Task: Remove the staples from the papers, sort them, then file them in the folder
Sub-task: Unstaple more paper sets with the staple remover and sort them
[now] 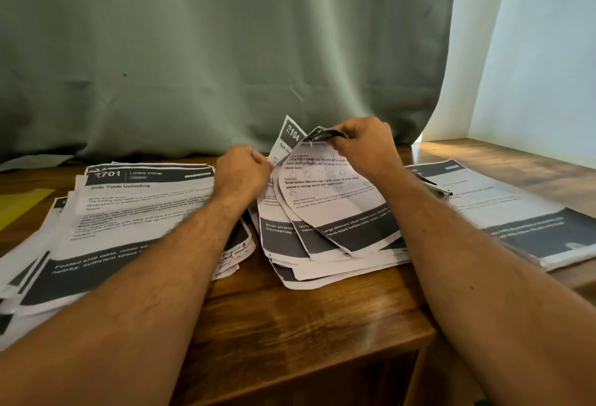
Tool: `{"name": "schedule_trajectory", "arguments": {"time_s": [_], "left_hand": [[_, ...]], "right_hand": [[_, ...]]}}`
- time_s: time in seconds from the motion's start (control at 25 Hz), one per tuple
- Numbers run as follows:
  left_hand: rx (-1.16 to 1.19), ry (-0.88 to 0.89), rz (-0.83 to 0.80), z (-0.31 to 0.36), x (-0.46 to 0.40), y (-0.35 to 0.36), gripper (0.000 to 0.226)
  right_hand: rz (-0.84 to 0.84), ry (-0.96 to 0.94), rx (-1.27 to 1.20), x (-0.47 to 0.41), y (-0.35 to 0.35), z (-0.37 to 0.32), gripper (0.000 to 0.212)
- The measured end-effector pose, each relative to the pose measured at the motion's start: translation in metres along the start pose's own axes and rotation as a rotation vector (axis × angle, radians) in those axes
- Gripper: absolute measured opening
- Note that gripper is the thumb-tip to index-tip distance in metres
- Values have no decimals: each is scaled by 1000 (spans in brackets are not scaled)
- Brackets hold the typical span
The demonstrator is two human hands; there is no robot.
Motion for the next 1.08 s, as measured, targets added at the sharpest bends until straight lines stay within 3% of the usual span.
{"name": "schedule_trajectory", "arguments": {"time_s": [0.12,0.28,0.32,0.48,0.6,0.68,0.88,1.08], "left_hand": [[120,97,-94,15,4,10,4],[137,136,-249,18,8,28,11],[136,122,-278,16,8,30,17],[75,54,-274,8,10,29,34],[-79,-8,-114,1,11,20,32],[-63,-61,-76,-4,9,18,38],[106,-183,-139,-19,3,20,59],[73,-172,-163,-17,4,25,59]], "right_hand": [[8,-8,1,0,-2,0,15],[-11,-19,-67,0,2,1,49],[-27,-14,-76,0,5,3,48],[-133,75,-30,0,16,16,11],[-203,133,-50,3,25,22,12],[-228,150,-62,5,27,22,16],[-271,166,-63,8,31,21,23],[-264,153,-82,8,33,18,20]]}}
Point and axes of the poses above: each hand's wrist, its own x-axis away from the middle knuckle, its own y-axis out of the palm, z = x × y, the point moved 9 cm from there along -x, towards the middle knuckle, and after that the axes turned 3 degrees about -z, right-handed, at the moved point
